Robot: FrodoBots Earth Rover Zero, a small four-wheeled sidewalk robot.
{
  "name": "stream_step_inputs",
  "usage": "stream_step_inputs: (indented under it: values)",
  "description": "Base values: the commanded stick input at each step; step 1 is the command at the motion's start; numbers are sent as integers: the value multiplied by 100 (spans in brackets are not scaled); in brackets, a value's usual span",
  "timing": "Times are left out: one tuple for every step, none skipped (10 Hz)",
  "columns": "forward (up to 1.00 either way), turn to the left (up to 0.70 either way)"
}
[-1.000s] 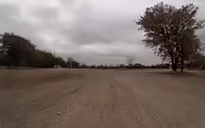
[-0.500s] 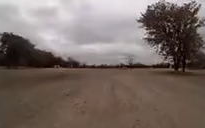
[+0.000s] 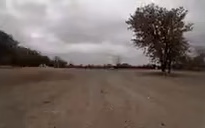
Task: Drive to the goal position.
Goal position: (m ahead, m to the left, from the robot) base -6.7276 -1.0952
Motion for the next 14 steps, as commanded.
stream_step_inputs:
  values:
    - [70, -1]
    - [70, -1]
    - [70, -21]
    - [70, -17]
    - [70, -1]
    - [70, -1]
    - [70, -1]
    - [70, -1]
    - [70, -1]
    - [70, -1]
    - [70, -1]
    - [70, -1]
    - [70, -1]
    - [70, -1]
